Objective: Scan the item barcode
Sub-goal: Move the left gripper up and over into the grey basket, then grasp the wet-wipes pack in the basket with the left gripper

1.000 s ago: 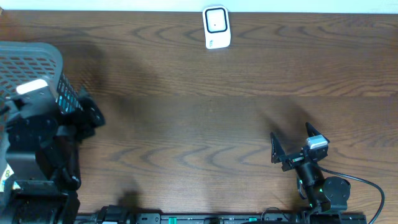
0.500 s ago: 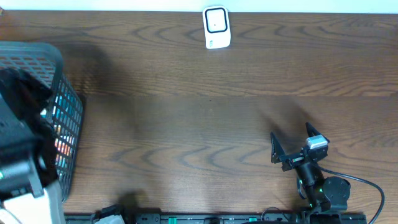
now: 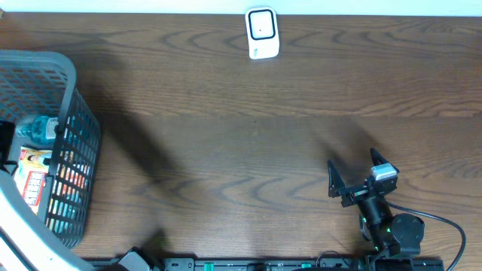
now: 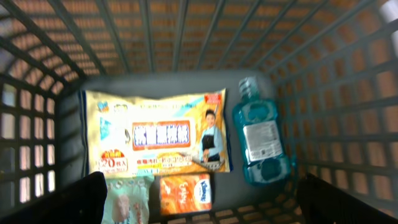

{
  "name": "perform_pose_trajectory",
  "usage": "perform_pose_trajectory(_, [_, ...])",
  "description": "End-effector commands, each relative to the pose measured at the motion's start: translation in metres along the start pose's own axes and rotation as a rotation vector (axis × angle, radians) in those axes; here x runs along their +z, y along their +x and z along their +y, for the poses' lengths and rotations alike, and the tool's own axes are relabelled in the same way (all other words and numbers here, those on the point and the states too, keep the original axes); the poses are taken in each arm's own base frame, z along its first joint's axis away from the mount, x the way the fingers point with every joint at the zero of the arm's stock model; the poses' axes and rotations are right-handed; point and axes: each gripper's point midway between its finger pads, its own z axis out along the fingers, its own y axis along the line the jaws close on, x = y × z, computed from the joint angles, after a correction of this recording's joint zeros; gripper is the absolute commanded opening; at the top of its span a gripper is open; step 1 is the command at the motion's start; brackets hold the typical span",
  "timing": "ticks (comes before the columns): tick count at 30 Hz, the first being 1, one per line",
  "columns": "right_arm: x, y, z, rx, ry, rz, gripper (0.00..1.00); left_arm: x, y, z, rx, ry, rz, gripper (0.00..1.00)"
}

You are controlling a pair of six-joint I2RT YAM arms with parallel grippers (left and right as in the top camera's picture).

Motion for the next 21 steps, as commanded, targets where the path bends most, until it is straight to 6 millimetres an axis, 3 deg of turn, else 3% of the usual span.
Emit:
perform_pose_trajectory(1, [0.0, 0.001, 0.001, 0.006, -0.002, 0.001, 0.99, 0.023, 0.016, 0.002, -0.004, -0.032, 0.089, 0.98])
perform_pose_trajectory(12, [0.0, 0.001, 0.001, 0.006, -0.002, 0.001, 0.99, 0.113, 0.061, 0.029, 0.076, -0.274, 0.314, 0.98])
perform_pose_trajectory(21, [0.0, 0.001, 0.001, 0.006, -0.002, 0.001, 0.99, 0.15, 0.083, 0.046, 0.105, -0.385, 0.401, 0.98])
